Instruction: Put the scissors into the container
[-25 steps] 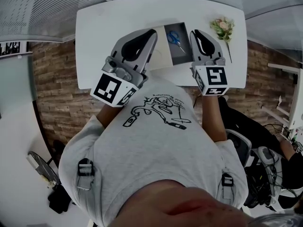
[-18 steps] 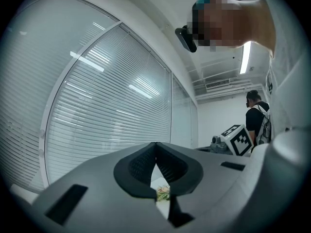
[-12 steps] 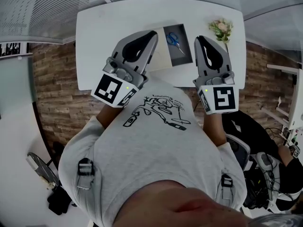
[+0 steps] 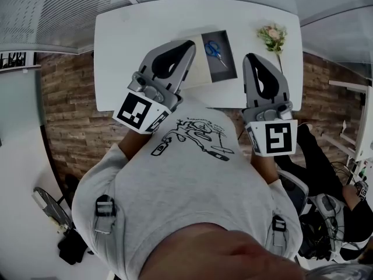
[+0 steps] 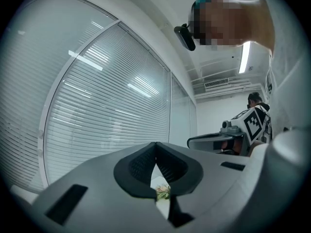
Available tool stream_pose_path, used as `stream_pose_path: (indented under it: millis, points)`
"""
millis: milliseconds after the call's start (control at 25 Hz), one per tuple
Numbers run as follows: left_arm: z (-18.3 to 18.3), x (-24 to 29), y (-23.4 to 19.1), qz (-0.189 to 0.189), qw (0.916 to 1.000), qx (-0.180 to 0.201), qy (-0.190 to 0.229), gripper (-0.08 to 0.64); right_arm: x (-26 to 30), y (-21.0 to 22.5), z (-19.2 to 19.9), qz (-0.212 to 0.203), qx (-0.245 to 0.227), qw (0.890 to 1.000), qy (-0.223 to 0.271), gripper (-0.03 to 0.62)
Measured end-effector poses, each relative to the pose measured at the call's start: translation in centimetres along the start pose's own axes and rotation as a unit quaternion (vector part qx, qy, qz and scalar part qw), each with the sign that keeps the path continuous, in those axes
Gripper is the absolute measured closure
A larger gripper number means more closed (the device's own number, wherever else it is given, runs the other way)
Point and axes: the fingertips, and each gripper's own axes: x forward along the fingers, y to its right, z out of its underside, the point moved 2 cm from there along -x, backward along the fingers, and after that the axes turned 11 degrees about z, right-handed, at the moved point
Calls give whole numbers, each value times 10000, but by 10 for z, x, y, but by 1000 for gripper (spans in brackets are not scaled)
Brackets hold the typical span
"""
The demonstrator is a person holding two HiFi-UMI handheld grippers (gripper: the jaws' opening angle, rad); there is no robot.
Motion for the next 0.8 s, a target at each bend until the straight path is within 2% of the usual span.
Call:
stream_pose_path:
  millis: [400,600,800]
  points:
    - [-3,3,3,33,10000,56,21,541,-16,4,-13,73,-93,9999,125,578]
    - [-24,8,-15,-5,9999,78,93,540,-2,16,-31,191,-141,9997,93,580]
    - [-9,7,1,7,9999,109,48,540,-24,27,-14,396,-105,9991,99,586]
